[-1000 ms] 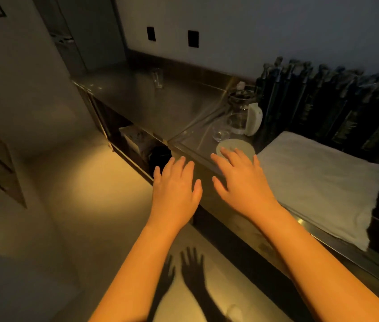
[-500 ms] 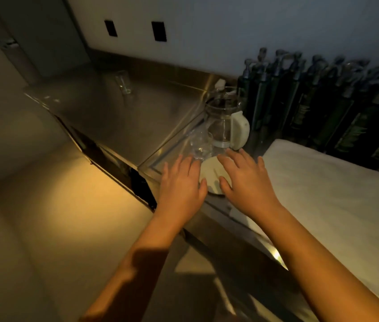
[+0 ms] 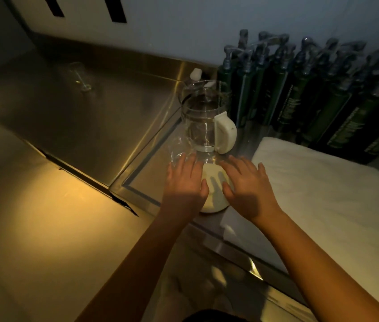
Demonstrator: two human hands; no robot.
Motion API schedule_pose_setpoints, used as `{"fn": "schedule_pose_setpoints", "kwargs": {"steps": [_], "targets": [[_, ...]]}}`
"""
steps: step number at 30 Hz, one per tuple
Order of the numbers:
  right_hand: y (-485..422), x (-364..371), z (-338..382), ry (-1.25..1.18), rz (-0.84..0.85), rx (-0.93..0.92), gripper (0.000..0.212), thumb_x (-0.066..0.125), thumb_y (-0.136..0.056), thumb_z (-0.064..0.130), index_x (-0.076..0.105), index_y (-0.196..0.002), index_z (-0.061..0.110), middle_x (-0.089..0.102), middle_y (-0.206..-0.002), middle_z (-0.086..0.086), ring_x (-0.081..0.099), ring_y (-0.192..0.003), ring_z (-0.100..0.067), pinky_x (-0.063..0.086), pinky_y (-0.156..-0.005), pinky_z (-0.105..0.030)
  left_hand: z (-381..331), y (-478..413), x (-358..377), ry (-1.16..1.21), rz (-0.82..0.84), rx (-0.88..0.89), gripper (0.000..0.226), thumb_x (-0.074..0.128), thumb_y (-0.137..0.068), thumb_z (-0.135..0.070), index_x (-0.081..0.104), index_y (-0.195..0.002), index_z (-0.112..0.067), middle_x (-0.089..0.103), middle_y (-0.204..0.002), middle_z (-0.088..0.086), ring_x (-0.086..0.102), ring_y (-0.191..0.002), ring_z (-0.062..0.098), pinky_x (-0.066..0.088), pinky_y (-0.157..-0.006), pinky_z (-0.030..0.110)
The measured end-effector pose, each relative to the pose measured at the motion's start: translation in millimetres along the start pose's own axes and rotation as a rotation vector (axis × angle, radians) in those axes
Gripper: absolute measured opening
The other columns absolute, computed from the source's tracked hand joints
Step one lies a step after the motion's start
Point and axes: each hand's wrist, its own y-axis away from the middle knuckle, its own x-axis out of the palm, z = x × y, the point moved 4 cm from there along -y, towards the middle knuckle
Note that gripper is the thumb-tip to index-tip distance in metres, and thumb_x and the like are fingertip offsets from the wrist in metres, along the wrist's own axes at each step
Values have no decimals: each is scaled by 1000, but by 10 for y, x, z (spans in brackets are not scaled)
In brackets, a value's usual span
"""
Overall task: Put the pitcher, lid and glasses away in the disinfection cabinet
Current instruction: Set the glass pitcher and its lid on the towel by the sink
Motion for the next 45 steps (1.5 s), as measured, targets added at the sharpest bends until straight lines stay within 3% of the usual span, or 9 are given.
{"fn": "schedule_pose_setpoints", "kwargs": {"steps": [7,12,16,19,22,29,35,42,45], "targets": [[-189,151,45,104,-36,136,53,47,-93,29,31,-143,21,33,-147,-4,25,-137,-25,16,-110,-48,327,-254,146,24,23,153,45,42,-79,-24,59,-115,-4,59,-123,18,53,-119,34,38,-97,54],[-302,432,166,125,-83,186,50,57,-87,25,46,-134,14,48,-136,-12,41,-126,-31,28,-103,-50,605,-422,239,87,83,189,46,50,-78,-24,58,-118,-4,58,-126,17,52,-120,36,36,-96,55],[-362,691,216,184,-24,254,52,53,-90,30,40,-138,16,43,-140,-10,37,-129,-29,26,-105,-45,776,-455,364,52,158,257,46,44,-82,-29,56,-120,-6,58,-125,17,52,-120,35,38,-96,55],[-377,875,260,194,-28,284,53,74,-73,22,58,-122,10,60,-119,-16,56,-109,-36,42,-90,-53,850,-482,457,42,246,297,50,42,-94,-28,37,-140,-10,34,-148,13,25,-139,30,19,-112,50],[-393,1018,249,233,-34,333,57,85,-54,20,66,-107,10,68,-97,-14,65,-88,-34,52,-72,-49,925,-506,554,22,286,323,54,34,-98,-32,17,-147,-16,13,-156,4,2,-144,22,3,-116,42],[-488,1165,234,276,-34,343,54,84,-54,17,67,-105,11,68,-94,-13,66,-85,-33,53,-73,-49,970,-565,616,149,148,411,49,45,-94,-24,37,-140,-9,30,-150,12,16,-142,28,3,-113,43],[-490,1242,205,266,-38,310,43,82,-55,8,69,-95,8,67,-82,-15,64,-70,-34,53,-60,-42,999,-563,677,169,100,419,47,67,-80,-15,55,-123,-2,53,-130,19,44,-126,38,27,-102,54],[-492,1301,199,222,-84,300,46,83,-54,4,68,-97,5,63,-78,-17,60,-61,-31,48,-47,-34,973,-546,670,197,91,419,46,62,-83,-15,52,-126,-2,47,-137,19,37,-132,37,19,-106,49],[-506,1339,205,202,-92,317,48,84,-52,3,67,-97,3,62,-79,-19,60,-62,-33,47,-44,-33,986,-537,663,181,66,436,47,68,-78,-14,56,-121,-1,52,-132,21,43,-127,39,21,-102,50]]}}
